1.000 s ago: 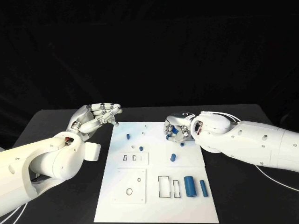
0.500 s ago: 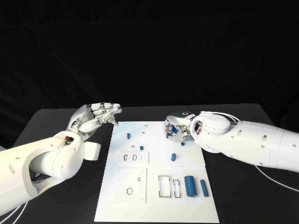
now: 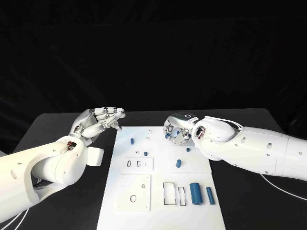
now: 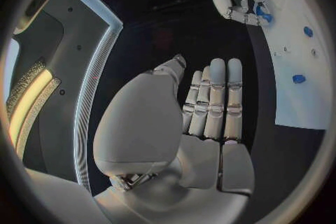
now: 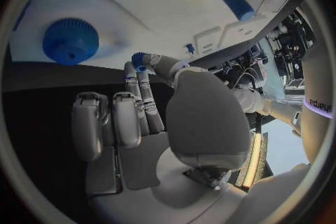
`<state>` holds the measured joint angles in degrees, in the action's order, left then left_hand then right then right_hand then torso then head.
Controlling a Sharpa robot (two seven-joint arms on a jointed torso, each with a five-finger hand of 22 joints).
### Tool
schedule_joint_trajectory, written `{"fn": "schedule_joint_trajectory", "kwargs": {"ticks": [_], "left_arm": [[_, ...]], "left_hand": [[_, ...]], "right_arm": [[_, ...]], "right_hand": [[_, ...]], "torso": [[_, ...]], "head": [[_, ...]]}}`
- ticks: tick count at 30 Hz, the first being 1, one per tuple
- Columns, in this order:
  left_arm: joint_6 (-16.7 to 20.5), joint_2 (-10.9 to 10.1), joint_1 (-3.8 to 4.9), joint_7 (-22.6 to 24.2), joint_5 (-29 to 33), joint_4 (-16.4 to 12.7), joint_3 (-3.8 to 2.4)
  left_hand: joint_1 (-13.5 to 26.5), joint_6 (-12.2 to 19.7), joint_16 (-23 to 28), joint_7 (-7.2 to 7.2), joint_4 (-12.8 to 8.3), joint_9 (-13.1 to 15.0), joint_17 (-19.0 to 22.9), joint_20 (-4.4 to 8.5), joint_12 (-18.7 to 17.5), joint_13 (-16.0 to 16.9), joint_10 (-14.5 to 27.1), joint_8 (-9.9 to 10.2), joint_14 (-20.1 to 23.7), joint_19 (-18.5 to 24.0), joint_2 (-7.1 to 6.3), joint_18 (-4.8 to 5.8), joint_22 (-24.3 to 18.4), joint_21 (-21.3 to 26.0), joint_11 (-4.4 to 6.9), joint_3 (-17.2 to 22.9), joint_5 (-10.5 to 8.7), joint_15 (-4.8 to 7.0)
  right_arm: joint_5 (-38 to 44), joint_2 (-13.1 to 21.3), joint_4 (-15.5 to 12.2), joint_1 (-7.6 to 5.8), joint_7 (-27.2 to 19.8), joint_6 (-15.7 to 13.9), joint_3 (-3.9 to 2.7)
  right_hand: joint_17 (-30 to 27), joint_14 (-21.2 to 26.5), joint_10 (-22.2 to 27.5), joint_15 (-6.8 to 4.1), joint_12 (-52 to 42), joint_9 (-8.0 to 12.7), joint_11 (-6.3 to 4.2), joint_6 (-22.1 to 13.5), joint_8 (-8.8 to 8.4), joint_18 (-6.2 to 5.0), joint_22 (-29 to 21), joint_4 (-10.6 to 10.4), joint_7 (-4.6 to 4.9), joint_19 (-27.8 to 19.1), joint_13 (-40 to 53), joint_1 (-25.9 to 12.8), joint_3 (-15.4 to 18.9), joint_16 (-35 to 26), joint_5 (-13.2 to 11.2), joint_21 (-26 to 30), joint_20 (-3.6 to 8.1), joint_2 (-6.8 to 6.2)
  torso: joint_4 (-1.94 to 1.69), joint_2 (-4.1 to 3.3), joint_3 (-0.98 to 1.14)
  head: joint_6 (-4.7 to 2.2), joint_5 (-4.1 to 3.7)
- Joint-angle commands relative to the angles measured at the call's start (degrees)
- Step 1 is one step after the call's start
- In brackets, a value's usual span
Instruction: Assemble the parts on the task board
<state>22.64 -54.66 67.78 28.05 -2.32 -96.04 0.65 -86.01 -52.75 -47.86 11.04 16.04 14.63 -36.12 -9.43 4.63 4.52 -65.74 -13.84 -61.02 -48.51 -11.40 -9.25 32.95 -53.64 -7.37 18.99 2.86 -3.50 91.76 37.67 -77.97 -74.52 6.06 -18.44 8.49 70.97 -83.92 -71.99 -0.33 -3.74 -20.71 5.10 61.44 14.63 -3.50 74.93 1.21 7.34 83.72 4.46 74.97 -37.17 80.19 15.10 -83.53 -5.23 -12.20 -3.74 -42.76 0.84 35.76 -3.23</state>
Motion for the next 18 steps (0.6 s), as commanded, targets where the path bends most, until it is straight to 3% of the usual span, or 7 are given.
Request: {"fn": "schedule_joint_trajectory", "kwargs": {"ticks": [1,11,18], "left_arm": [[-1.1,0.2,0.08,0.4,0.1,-0.1,-0.05],[-1.1,0.4,0.09,0.3,0.2,-0.3,-0.05],[-1.2,0.7,0.14,0.3,0.2,-0.4,-0.06]], "left_hand": [[0.3,0.0,-0.1,-0.23,-0.1,0.1,-0.1,-0.03,-0.3,0.1,-0.2,0.3,0.4,0.5,0.15,-1.08,0.1,-0.4,0.07,0.3,-0.02,0.0],[0.3,0.0,-0.1,-0.23,-0.1,0.1,-0.1,-0.03,-0.3,0.1,-0.2,0.3,0.4,0.5,0.15,-1.08,0.1,-0.4,0.07,0.3,-0.02,0.0],[0.3,0.0,-0.1,-0.23,-0.1,0.1,-0.1,-0.03,-0.3,0.1,-0.2,0.3,0.4,0.5,0.15,-1.08,0.1,-0.4,0.07,0.3,-0.02,0.0]], "right_arm": [[1.7,-1.1,0.6,-0.08,1.8,-3.9,-0.04],[2.3,-6.4,5.7,-0.15,2.4,-6.4,-0.07],[2.2,-9.2,8.3,0.08,2.2,-7.1,-0.08]], "right_hand": [[0.0,-3.0,-2.1,-0.49,-0.3,-0.1,-1.61,0.5,0.19,1.16,4.3,0.3,0.02,0.5,0.7,1.1,0.1,0.2,0.1,-0.3,0.1,1.29],[0.3,-3.0,-2.1,-0.52,-0.2,-0.2,-1.58,0.4,0.19,1.24,4.7,0.5,0.07,0.6,0.7,1.1,0.0,0.4,0.1,-0.5,0.11,1.2],[0.2,-3.0,-2.0,-0.48,0.0,-0.4,-1.52,0.2,0.16,1.21,4.6,0.9,0.16,0.6,0.7,1.4,-0.2,0.5,0.2,-0.5,0.12,1.16]], "torso": [[-0.21,-0.17,0.01],[-0.3,-0.38,0.03],[-0.85,-0.65,-0.14]], "head": [[-0.23,0.04],[-0.09,0.37],[-0.03,0.29]]}}
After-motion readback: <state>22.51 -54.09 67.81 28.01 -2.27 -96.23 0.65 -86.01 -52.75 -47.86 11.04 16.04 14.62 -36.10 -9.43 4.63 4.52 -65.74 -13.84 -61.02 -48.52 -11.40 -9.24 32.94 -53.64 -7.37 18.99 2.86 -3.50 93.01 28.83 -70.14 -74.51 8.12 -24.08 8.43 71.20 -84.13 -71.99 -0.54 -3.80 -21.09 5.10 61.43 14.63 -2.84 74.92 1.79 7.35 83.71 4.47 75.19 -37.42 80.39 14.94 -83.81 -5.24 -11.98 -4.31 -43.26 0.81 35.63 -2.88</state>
